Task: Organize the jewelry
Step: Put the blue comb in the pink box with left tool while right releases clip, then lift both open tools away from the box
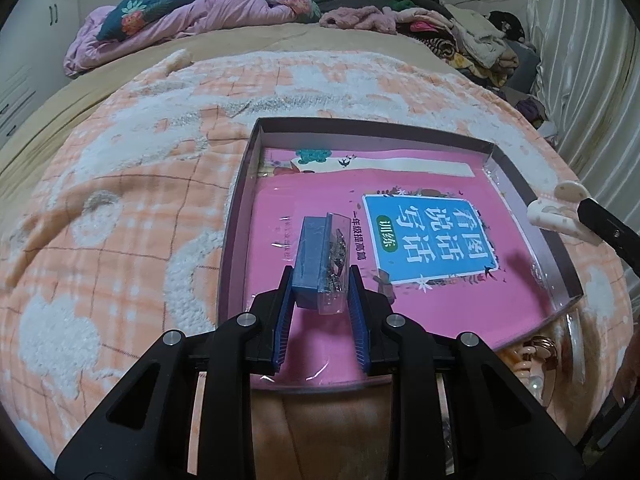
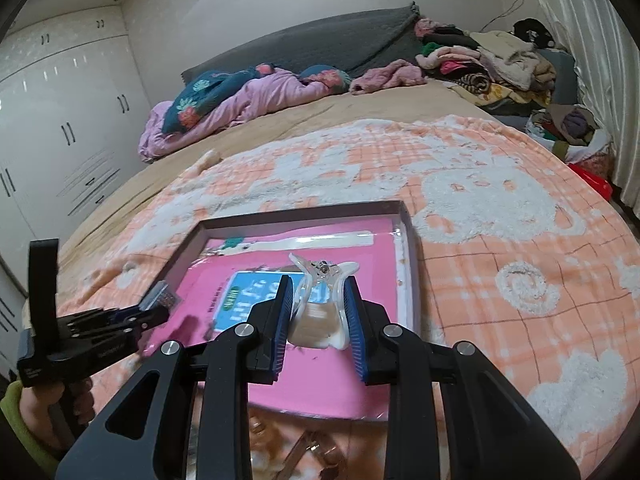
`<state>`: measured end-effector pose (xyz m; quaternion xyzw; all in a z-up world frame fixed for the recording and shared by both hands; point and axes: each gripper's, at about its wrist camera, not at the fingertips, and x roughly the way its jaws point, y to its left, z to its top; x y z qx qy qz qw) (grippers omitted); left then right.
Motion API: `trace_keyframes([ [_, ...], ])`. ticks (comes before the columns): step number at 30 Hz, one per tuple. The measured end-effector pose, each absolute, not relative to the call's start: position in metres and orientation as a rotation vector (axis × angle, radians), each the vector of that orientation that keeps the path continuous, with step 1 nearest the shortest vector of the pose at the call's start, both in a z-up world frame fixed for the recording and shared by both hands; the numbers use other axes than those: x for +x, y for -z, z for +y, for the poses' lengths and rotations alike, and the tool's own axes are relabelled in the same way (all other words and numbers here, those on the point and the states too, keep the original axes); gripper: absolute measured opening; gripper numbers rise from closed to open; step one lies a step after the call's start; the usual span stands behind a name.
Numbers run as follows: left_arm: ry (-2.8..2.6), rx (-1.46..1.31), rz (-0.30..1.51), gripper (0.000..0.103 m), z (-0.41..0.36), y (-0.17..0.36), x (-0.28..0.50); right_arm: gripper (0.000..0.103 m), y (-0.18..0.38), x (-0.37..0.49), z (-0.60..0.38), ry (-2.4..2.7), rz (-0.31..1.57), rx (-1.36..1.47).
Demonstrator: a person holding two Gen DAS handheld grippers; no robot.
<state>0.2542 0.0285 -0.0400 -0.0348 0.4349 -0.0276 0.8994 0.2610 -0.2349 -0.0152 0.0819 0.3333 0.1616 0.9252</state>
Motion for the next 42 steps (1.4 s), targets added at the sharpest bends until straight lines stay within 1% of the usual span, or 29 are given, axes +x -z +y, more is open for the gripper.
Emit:
trace_keyframes([
  [7, 0.053, -0.052, 0.922, 0.019, 0.024, 0.046, 0.257, 0.025, 0.034, 0.273, -0.245, -0.296, 0.707, 0.173],
  [8, 0.050, -0.051, 0.923, 0.022, 0.024, 0.047, 0.257, 0.025, 0.036, 0.274, -0.246, -0.296, 0.710, 0.177],
  [9, 0.045, -0.053, 0.926, 0.029, 0.024, 0.047, 0.257, 0.025, 0.037, 0.275, -0.247, -0.295, 0.713, 0.178],
  [11, 0.040, -0.055, 0.925, 0.036, 0.025, 0.045, 0.256, 0.025, 0.040, 0.276, -0.249, -0.296, 0.722, 0.184],
  [13, 0.034, -0.046, 0.913, 0.037, 0.024, 0.041, 0.253, 0.026, 0.042, 0.277, -0.251, -0.297, 0.731, 0.192],
  [15, 0.026, -0.045, 0.902, 0.040, 0.023, 0.038, 0.250, 0.026, 0.042, 0.277, -0.254, -0.294, 0.731, 0.206],
  [16, 0.023, -0.047, 0.900, 0.041, 0.023, 0.036, 0.249, 0.027, 0.041, 0.276, -0.256, -0.297, 0.731, 0.211],
  [18, 0.020, -0.053, 0.894, 0.044, 0.022, 0.033, 0.247, 0.042, 0.038, 0.274, -0.258, -0.303, 0.724, 0.222],
  [22, 0.014, -0.062, 0.878, 0.050, 0.022, 0.023, 0.241, 0.050, 0.027, 0.264, -0.264, -0.310, 0.694, 0.226],
  [24, 0.013, -0.078, 0.864, 0.059, 0.023, 0.016, 0.236, 0.059, 0.020, 0.259, -0.267, -0.314, 0.675, 0.230],
  [27, 0.010, -0.092, 0.836, 0.069, 0.025, 0.004, 0.224, 0.070, 0.008, 0.247, -0.272, -0.322, 0.641, 0.235],
  [30, -0.003, -0.098, 0.811, 0.082, 0.026, -0.007, 0.212, 0.078, -0.004, 0.235, -0.276, -0.327, 0.613, 0.233],
  [35, -0.002, -0.127, 0.772, 0.090, 0.030, -0.024, 0.193, 0.081, -0.020, 0.215, -0.278, -0.350, 0.588, 0.231],
  [37, -0.003, -0.127, 0.755, 0.090, 0.030, -0.031, 0.186, 0.085, -0.026, 0.207, -0.279, -0.353, 0.576, 0.226],
  [42, 0.003, -0.130, 0.728, 0.090, 0.028, -0.041, 0.169, 0.086, -0.036, 0.187, -0.282, -0.359, 0.561, 0.223],
])
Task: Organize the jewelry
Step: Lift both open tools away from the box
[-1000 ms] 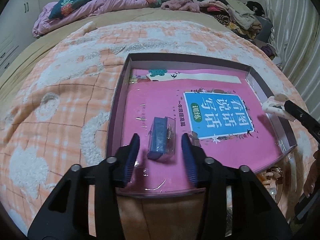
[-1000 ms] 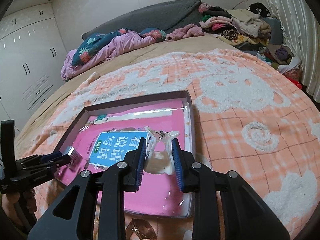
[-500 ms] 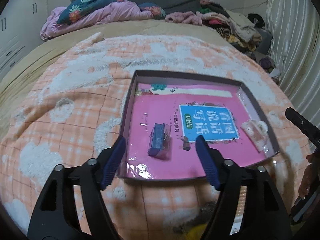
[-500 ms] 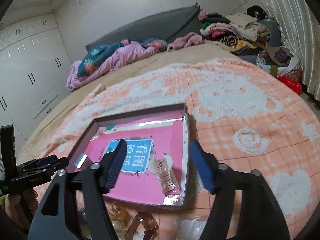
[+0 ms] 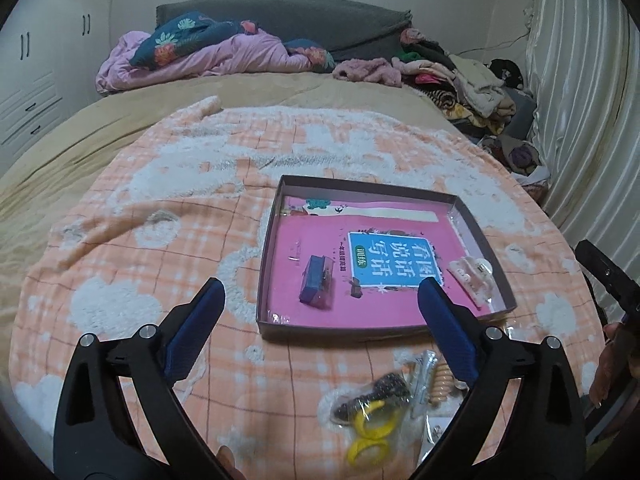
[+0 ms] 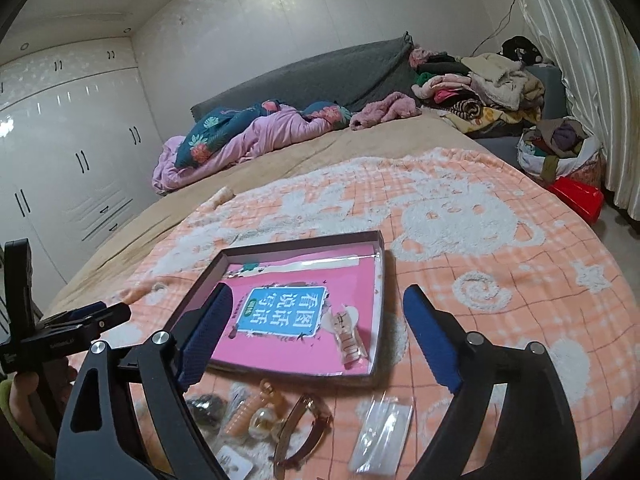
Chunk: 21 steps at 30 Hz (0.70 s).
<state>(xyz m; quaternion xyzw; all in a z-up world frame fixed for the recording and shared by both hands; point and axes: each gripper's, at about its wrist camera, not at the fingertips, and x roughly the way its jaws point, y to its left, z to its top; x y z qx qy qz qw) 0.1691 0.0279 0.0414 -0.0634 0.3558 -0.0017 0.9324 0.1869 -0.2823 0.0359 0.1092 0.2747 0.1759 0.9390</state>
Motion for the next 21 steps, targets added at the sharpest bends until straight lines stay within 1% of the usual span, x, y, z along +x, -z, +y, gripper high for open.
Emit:
trace_keyframes([
  [10, 0.021, -0.137, 0.703, 0.091, 0.029, -0.050, 0.141, 0.086, -0.053, 0.150, -0.282, -0.372, 0.541, 0.193],
  [21, 0.027, -0.130, 0.698, 0.091, 0.032, -0.052, 0.119, 0.086, -0.055, 0.122, -0.274, -0.401, 0.556, 0.155],
])
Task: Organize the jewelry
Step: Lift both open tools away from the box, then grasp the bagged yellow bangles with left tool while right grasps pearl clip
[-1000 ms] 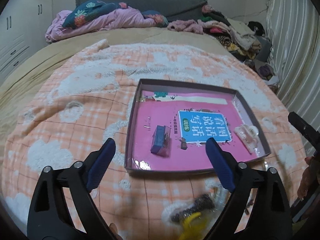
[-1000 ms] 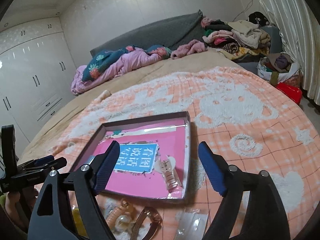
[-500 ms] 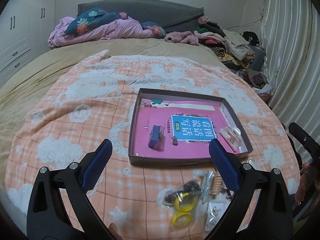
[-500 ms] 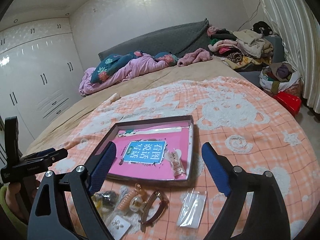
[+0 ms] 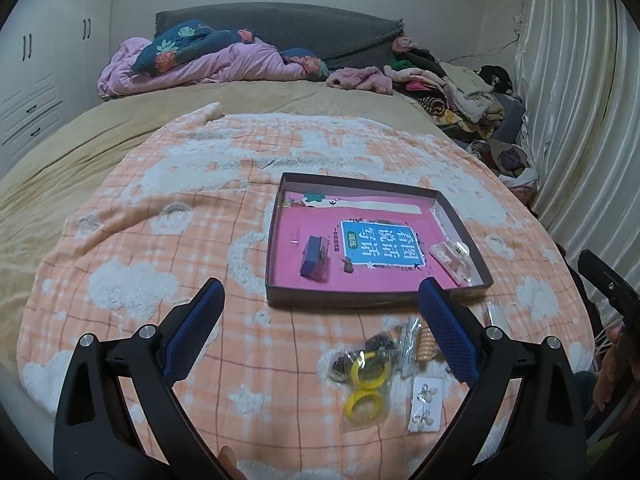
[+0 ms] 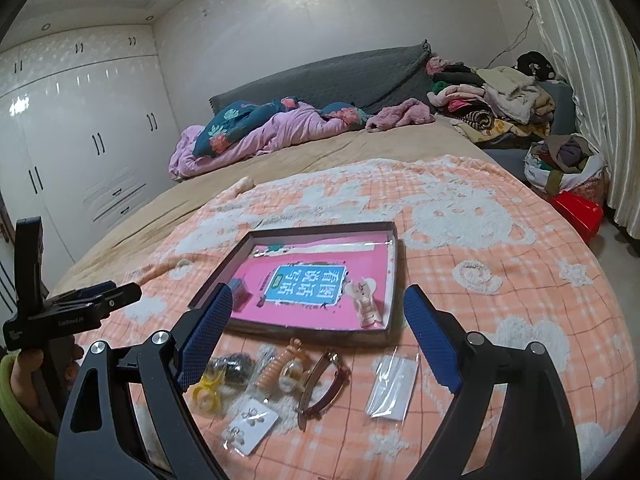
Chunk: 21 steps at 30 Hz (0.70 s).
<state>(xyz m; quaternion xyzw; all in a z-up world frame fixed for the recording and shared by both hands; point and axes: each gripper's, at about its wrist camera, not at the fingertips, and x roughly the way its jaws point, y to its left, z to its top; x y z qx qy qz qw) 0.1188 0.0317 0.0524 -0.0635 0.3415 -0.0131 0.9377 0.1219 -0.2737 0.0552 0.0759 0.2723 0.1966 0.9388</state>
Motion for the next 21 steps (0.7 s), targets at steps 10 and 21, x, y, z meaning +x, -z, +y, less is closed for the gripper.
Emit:
trace_keyframes([
  [10, 0.042, -0.116, 0.750, 0.091, 0.033, -0.034, 0.100, 0.086, -0.049, 0.113, -0.266, -0.432, 0.600, 0.137],
  [21, 0.064, -0.092, 0.814, 0.091, 0.027, -0.011, 0.088, 0.086, -0.034, 0.107, -0.254, -0.479, 0.663, 0.090],
])
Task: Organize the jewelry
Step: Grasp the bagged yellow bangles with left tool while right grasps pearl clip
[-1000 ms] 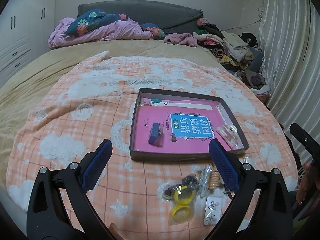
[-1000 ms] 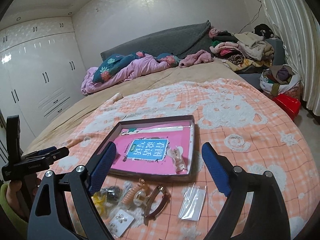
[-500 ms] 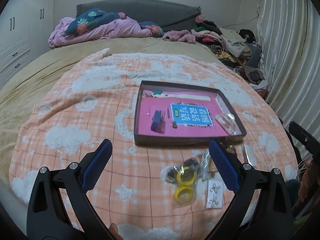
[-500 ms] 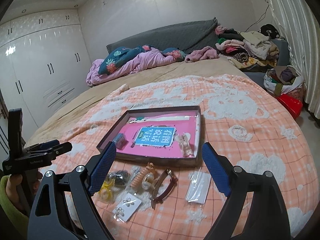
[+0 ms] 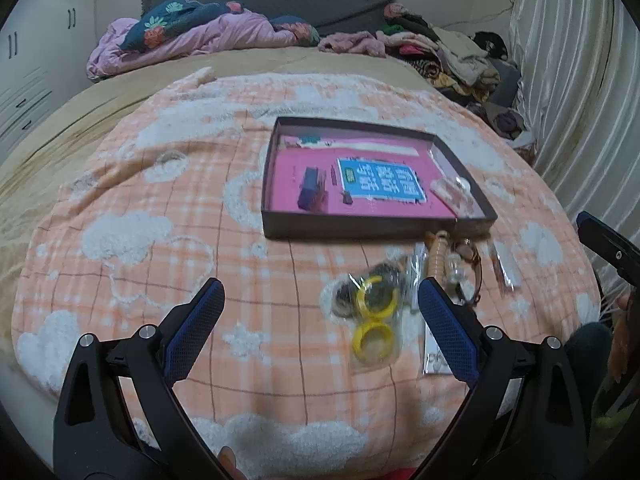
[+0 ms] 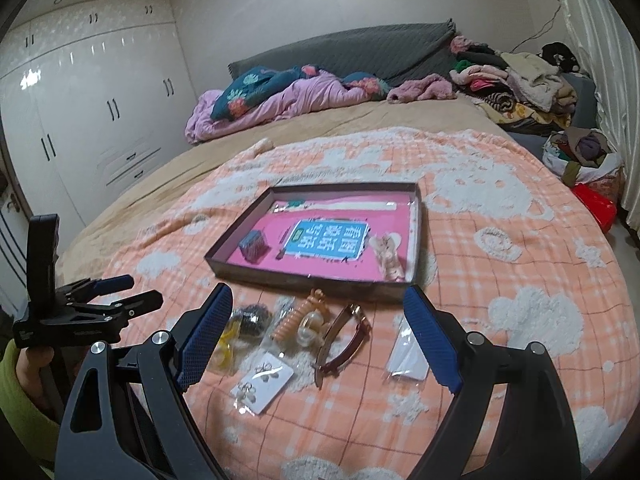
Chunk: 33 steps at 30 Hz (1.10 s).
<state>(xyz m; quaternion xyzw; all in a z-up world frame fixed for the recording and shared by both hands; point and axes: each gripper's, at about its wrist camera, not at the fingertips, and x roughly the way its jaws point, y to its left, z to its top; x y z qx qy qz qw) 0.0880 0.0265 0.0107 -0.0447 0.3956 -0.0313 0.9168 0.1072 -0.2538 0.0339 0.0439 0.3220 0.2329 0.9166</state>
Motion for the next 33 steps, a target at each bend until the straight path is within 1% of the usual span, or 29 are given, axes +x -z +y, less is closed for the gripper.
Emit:
trace_keyframes([
  [16, 0.111, -0.047, 0.893, 0.091, 0.007, 0.021, 0.087, 0.086, 0.007, 0.105, -0.232, -0.492, 0.756, -0.058],
  [26, 0.158, -0.055, 0.982, 0.090, -0.006, 0.054, 0.097, 0.086, 0.032, 0.128, -0.226, -0.490, 0.805, -0.132],
  [31, 0.167, -0.045, 1.005, 0.083, -0.013, 0.067, 0.103, 0.085, 0.040, 0.135, -0.216, -0.509, 0.802, -0.196],
  [33, 0.165, -0.044, 1.012, 0.079, -0.015, 0.071, 0.106, 0.083, 0.044, 0.138, -0.213, -0.521, 0.807, -0.215],
])
